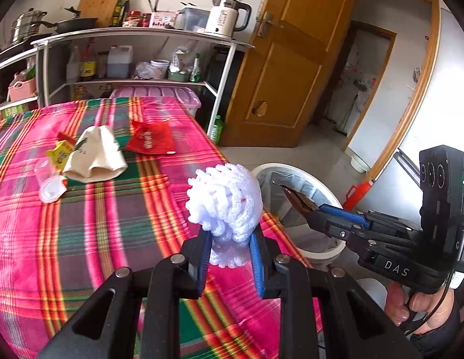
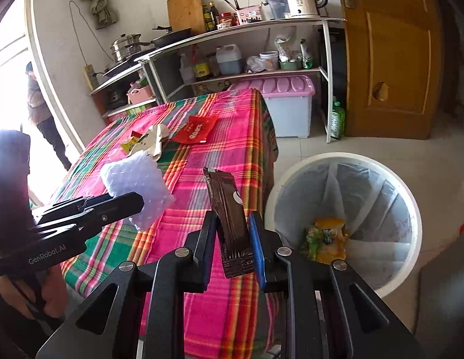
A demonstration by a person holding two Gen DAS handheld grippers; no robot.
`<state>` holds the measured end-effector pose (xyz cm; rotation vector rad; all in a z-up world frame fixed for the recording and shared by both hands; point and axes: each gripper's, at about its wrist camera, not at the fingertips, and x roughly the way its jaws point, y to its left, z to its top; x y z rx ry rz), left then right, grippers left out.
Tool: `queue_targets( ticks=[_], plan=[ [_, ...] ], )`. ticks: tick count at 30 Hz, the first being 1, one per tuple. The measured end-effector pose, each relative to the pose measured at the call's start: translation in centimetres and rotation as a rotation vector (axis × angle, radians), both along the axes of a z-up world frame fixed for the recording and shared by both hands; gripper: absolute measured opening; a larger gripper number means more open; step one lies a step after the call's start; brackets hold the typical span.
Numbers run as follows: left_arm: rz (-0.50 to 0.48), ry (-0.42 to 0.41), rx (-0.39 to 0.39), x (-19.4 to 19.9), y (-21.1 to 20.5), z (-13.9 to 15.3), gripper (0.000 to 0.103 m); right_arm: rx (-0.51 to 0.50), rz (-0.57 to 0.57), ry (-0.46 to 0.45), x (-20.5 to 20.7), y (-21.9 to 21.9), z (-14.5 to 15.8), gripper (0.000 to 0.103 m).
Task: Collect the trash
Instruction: 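Carry the foam net and brown wrapper over the bin and open both tools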
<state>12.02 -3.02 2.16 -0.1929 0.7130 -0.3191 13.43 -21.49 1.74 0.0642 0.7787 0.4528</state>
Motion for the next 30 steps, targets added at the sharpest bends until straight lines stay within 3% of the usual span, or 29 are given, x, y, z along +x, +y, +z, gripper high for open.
queue_targets(
  ticks=[13,30],
  plan=[
    [-0.133,0.015,0.015,3.3,-6.7,-0.4,0.025,0.031,-0.151,0.035,0.7,-6.9,-1.2,0.023],
    [-0.193,0.100,0.023,7.4,-11.9,-2.9,0.027,0.050,-0.266,0.115,2.4,-11.4,-3.9,0.023]
  ],
)
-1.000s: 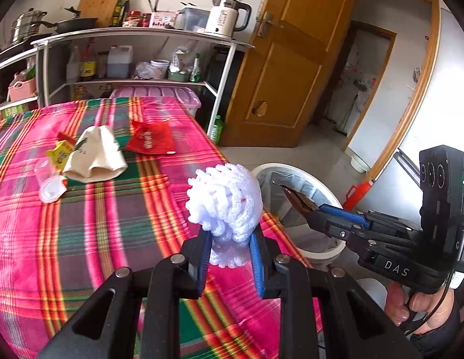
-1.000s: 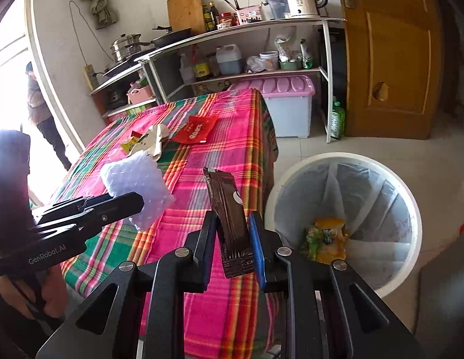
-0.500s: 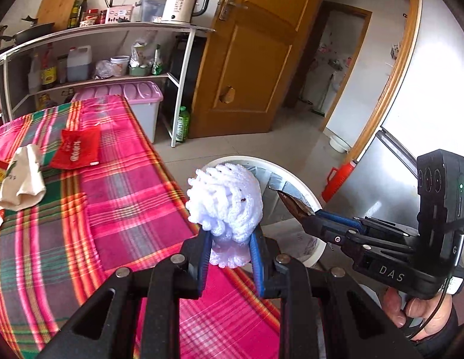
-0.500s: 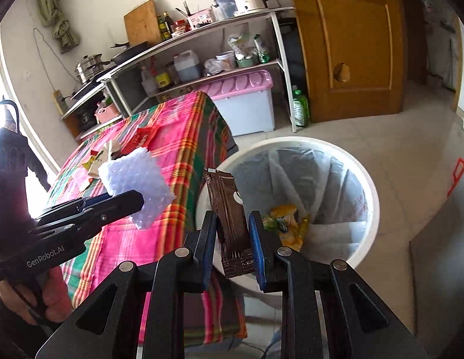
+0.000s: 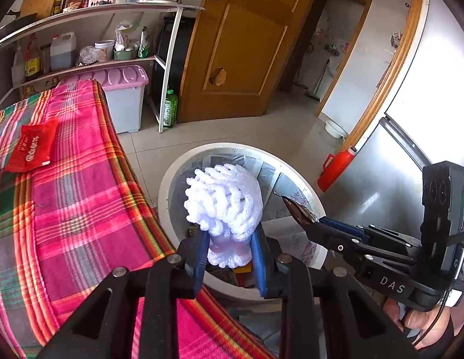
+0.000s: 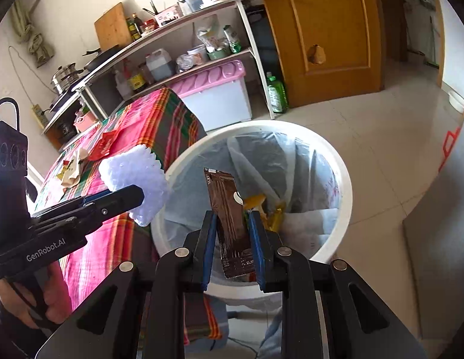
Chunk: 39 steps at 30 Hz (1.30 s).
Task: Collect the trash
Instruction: 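Carry the foam net and brown wrapper over the bin and open both tools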
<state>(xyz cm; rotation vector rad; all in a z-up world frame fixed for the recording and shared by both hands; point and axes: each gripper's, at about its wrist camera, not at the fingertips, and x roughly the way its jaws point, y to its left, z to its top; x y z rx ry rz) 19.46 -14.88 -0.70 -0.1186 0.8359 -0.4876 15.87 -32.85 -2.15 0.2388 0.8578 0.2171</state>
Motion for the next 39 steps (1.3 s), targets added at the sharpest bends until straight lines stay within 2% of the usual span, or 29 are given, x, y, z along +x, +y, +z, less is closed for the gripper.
queue_targets(
  ticks=[9,16,19,23,26,39],
  plan=[
    [-0.014,0.080,-0.021,1.3,-0.8,-1.4,0.041,0.006,-0.024,0.022,0.9,-0.7,-0.8,0.024],
    [-0.013,0.083,-0.041,1.3,-0.6,-1.3,0.046,0.007,-0.022,0.006,0.5,-0.7,-0.4,0.026],
    [-0.012,0.081,-0.046,1.2,-0.3,-1.2,0.048,0.008,-0.023,-0.008,0.2,-0.8,0.1,0.030],
    [-0.003,0.070,-0.055,1.0,0.1,-0.9,0.063,0.006,-0.024,-0.019,-0.1,-0.7,0.7,0.032],
    [0.000,0.065,-0.062,0.8,0.4,-0.6,0.067,0.005,-0.022,-0.028,-0.3,-0.6,1.0,0.033],
    [0.058,-0.012,-0.084,-1.9,3.4,1.7,0.068,0.002,0.018,-0.086,-1.9,1.3,3.3,0.033]
  ],
)
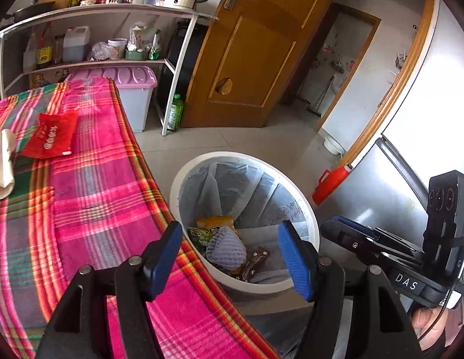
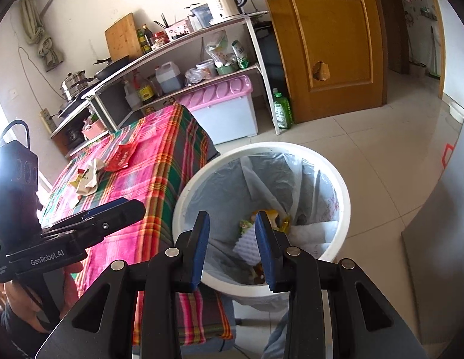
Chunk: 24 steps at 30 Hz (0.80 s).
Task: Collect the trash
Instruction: 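Carry the foam net and brown wrapper over the bin and open both tools, then move both tools back over the remaining trash on the table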
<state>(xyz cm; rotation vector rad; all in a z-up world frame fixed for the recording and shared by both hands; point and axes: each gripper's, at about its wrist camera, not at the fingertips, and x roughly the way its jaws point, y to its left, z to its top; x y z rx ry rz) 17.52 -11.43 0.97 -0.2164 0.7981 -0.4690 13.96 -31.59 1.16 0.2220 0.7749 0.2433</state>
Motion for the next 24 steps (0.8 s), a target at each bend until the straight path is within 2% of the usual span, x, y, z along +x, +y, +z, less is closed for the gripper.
queue_targets(
  ticks=[13,24],
  plan=[
    [0.111,-0.109,0.014,-3.8,5.0,2.6,0.068,-0.014,0.113,-0.044,-1.1,5.2,1.9,0.033],
    [0.195,-0.143,0.035,-6.0,9.4,2.9,0.068,-0.026,0.221,-0.062,-1.5,10.1,2.8,0.033]
  ],
)
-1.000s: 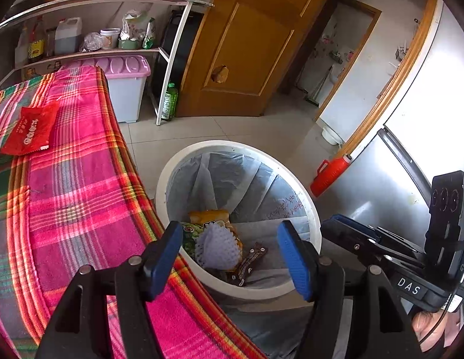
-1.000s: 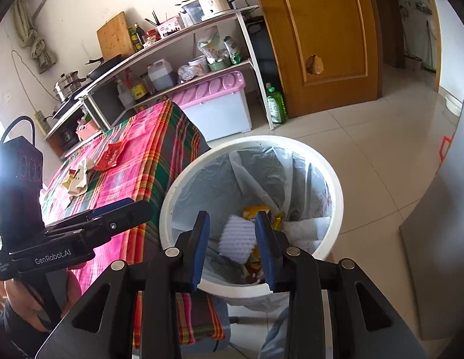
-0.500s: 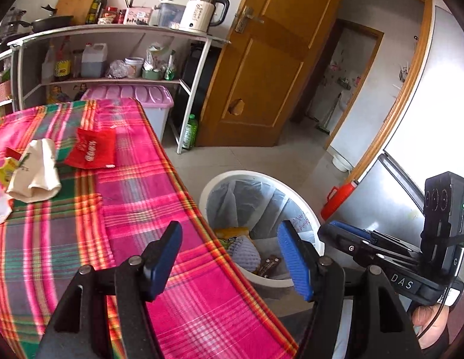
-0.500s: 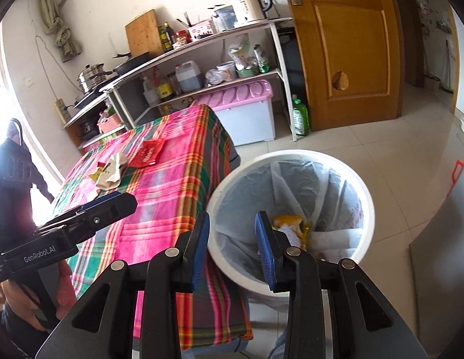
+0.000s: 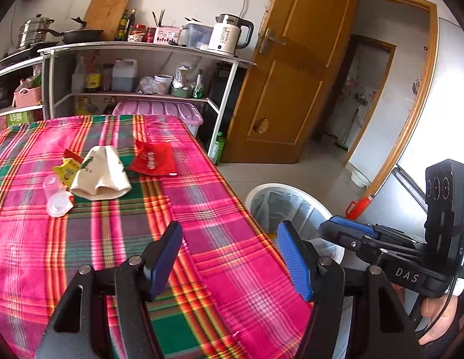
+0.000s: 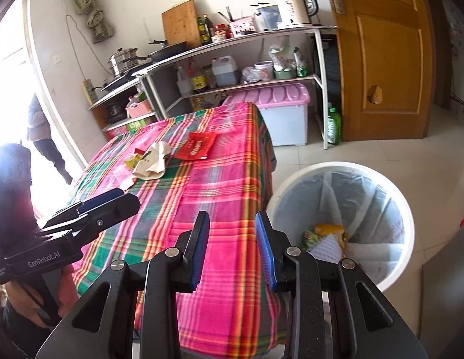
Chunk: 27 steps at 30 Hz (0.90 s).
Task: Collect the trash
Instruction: 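Move both tools back over the remaining trash on the table, then grasp the clear plastic cup with the left tool while the right tool grasps the red packet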
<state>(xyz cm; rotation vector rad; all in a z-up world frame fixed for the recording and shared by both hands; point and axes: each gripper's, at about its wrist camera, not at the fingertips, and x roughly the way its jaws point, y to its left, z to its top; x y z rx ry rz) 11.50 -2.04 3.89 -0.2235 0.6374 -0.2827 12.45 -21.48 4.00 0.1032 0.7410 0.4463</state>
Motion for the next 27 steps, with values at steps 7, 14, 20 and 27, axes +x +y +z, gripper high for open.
queue_targets(
  ticks=[7,14,20,27],
  plan=[
    [0.046,0.006,-0.004,-0.3,2.5,-0.5,0.068,-0.008,0.050,0.009,0.7,2.7,-0.2,0.033],
    [0.092,0.010,0.007,-0.4,5.3,-1.3,0.068,-0.021,0.095,0.030,2.3,5.3,-0.9,0.033],
    [0.158,0.014,0.010,0.3,8.6,-1.4,0.068,-0.025,0.133,0.043,4.2,7.7,-1.3,0.033],
    [0.242,0.024,0.026,1.9,12.7,-1.8,0.068,-0.035,0.161,0.060,7.2,10.1,-1.8,0.033]
  ],
)
